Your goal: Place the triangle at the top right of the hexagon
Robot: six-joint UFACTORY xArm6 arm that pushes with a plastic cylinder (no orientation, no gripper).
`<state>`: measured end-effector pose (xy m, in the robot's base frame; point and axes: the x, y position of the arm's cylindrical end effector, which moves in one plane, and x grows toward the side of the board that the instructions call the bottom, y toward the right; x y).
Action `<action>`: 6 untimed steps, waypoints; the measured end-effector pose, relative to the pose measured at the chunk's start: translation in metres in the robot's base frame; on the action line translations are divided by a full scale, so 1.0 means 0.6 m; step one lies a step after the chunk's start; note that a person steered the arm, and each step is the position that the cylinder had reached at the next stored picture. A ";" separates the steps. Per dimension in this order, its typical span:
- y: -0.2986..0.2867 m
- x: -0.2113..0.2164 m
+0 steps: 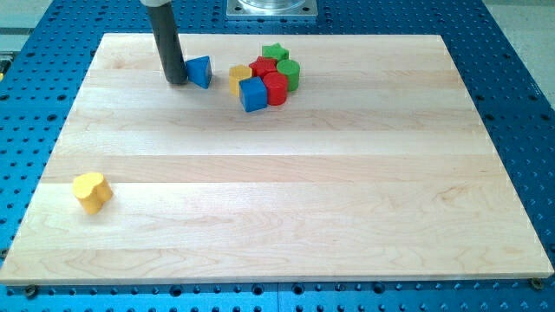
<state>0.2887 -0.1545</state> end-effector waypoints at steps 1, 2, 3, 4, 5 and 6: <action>0.024 -0.031; 0.055 -0.055; -0.021 -0.056; 0.014 -0.048; 0.070 -0.046; 0.075 -0.043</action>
<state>0.2631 -0.1096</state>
